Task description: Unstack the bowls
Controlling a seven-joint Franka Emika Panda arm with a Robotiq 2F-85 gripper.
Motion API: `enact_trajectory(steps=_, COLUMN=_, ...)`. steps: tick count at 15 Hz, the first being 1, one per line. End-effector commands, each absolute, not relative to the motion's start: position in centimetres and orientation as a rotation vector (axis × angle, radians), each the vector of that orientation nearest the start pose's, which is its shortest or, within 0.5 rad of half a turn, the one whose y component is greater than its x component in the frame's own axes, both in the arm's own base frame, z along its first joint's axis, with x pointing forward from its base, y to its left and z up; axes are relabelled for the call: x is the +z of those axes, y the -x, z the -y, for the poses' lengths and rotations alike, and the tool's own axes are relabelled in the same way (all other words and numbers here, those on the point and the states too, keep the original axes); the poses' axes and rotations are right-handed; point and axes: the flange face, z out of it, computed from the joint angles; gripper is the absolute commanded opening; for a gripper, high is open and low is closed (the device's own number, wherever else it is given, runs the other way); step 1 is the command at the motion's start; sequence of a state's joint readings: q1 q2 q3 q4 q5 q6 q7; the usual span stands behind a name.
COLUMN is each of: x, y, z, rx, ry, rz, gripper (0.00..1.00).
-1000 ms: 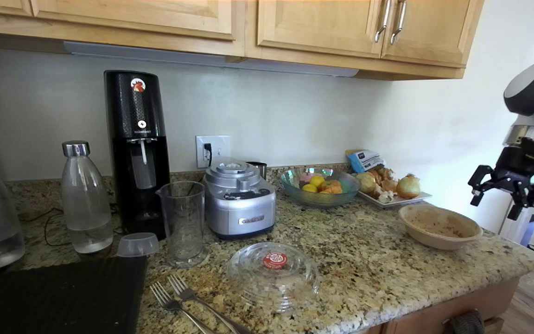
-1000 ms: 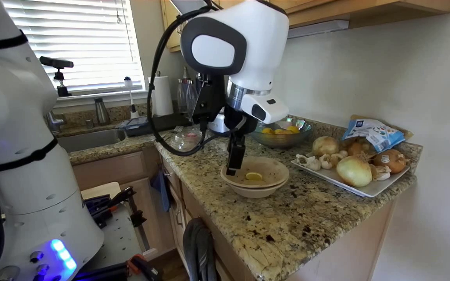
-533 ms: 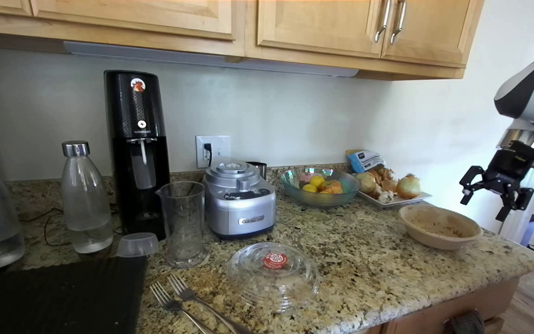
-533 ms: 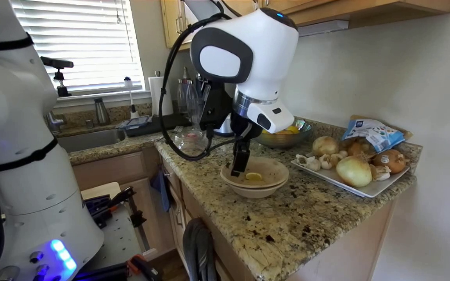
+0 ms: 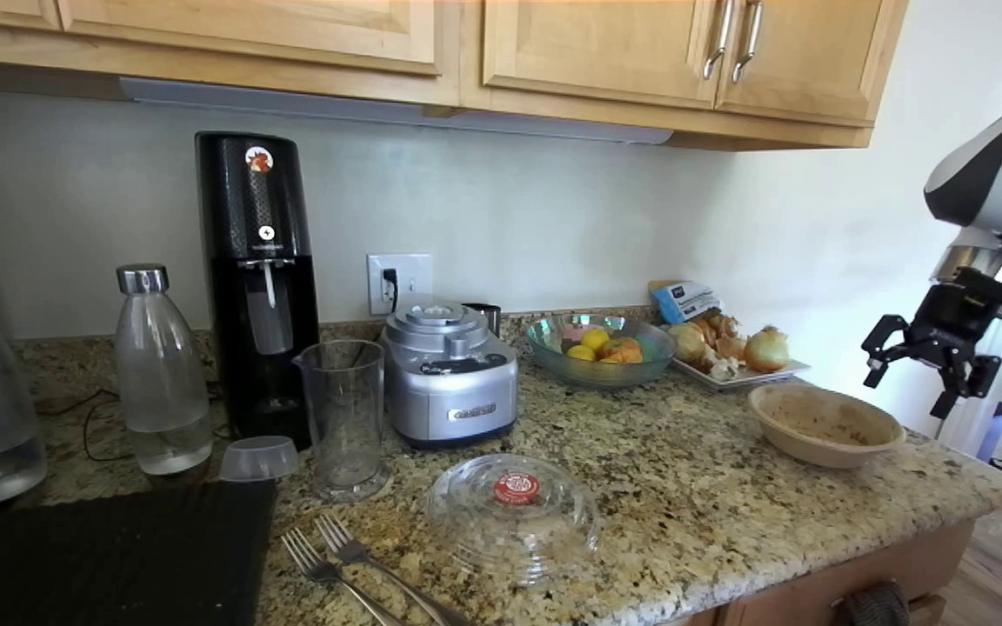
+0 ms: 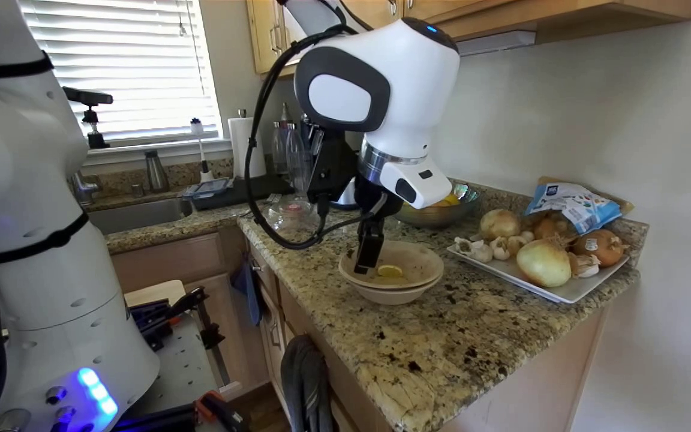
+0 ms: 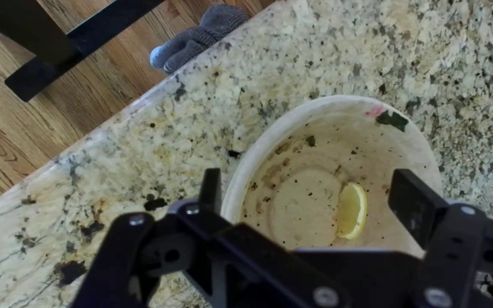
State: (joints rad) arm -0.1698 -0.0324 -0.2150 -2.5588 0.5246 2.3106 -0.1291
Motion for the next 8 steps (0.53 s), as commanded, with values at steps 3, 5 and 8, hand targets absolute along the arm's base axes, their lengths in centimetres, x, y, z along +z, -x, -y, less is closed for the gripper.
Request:
enact_trajectory(steps=3, x=24.3, y=-41.3, z=16.5, rx=0.198, ry=2.595, rz=-0.904, gripper=1.00)
enact_trajectory(steps=5, x=23.8, y=-41.8, z=16.9, rx=0.200, ry=2.597, rz=-0.896, gripper=1.00)
enact_trajectory(steps=8, x=23.1, y=-42.2, z=17.5, rx=0.200, ry=2.612, rz=-0.879, gripper=1.00)
